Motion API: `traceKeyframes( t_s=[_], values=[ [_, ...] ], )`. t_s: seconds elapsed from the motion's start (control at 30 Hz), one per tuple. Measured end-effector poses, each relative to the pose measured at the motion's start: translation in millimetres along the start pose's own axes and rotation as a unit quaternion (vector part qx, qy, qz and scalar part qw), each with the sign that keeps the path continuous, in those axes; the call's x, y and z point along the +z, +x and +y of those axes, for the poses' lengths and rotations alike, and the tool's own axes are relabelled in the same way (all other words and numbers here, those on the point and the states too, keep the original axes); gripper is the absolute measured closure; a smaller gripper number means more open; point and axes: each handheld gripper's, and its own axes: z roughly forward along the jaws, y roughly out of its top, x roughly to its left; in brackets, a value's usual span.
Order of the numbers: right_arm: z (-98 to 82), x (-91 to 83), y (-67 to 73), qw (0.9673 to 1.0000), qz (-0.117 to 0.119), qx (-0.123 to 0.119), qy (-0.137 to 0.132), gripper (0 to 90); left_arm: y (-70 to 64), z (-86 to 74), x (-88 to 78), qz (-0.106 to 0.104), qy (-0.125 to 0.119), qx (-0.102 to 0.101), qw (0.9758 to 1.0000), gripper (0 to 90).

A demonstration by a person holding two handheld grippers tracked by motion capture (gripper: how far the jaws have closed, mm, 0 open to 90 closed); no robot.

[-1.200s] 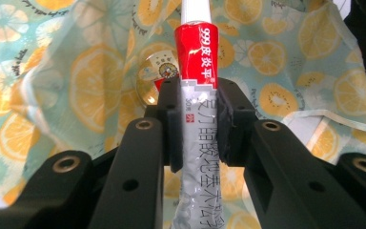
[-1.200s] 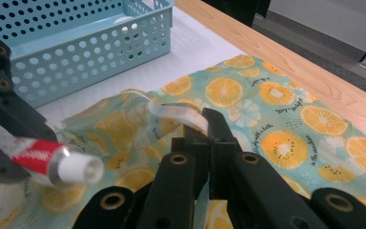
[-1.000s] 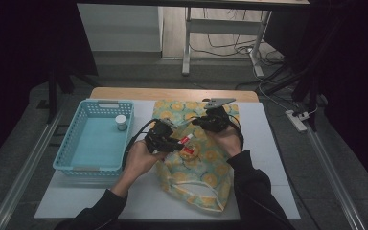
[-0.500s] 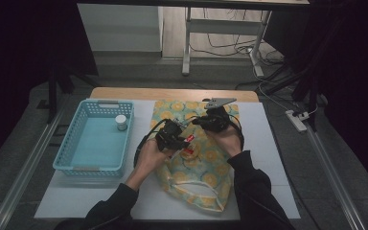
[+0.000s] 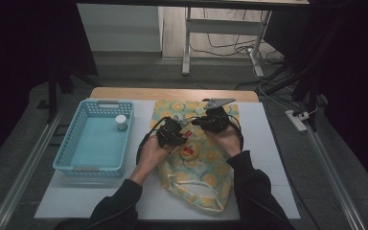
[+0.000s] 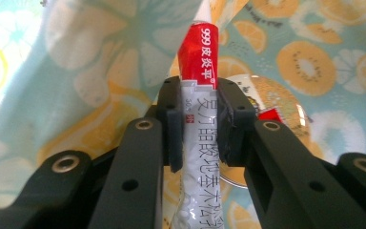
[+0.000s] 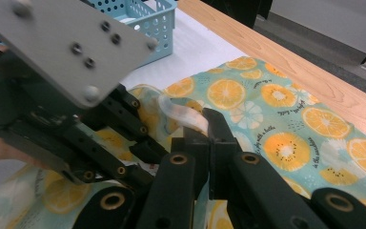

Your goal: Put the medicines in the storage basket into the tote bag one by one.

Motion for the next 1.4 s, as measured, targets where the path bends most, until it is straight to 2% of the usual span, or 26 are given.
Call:
traceKeyframes(
  t_s=[0.2,0.33,0.57,0.73,0.87,0.97,1.1,1.27,1.4],
  values=[
    [-1.0,1.3,-0.5,1.0,0.0,0.001,0.003,89.8,0.8,1.0,6.9,0.009,0.005,0.002,0.9999,73.8],
    [-1.0,1.2,-0.5,1.0,0.0,0.001,0.002,89.8,2.2,1.2,9.0,0.008,0.005,-0.007,0.9999,72.6],
    [-0.9,0.0,-1.1,1.0,0.0,0.002,0.0,89.8,1.0,0.8,3.5,0.001,0.001,-0.009,1.0,63.7],
    [-0.7,0.0,-0.8,1.0,0.0,0.001,0.0,89.8,-2.2,1.1,-4.4,-0.006,-0.001,-0.003,1.0,56.6],
    [-0.7,-0.1,-0.7,1.0,0.0,0.002,-0.001,89.8,-5.5,-0.1,-12.7,-0.035,-0.012,0.015,0.9992,49.1],
    [-1.0,-0.1,-1.3,1.0,-0.001,0.003,-0.001,89.8,-7.5,-2.1,-19.7,-0.04,-0.015,0.025,0.9988,45.6],
    [-1.5,0.9,-1.2,1.0,0.0,0.002,0.002,89.8,-6.0,-5.0,-30.4,-0.059,-0.029,0.017,0.9977,37.3],
    [-1.6,1.4,-0.7,1.0,0.001,0.001,0.002,89.8,-6.2,-8.7,-43.8,-0.06,-0.035,0.023,0.9973,25.5],
    [-1.7,1.5,-0.6,1.0,0.002,-0.001,0.002,89.8,-5.3,-11.8,-52.4,-0.06,-0.043,0.023,0.997,20.9]
  ],
)
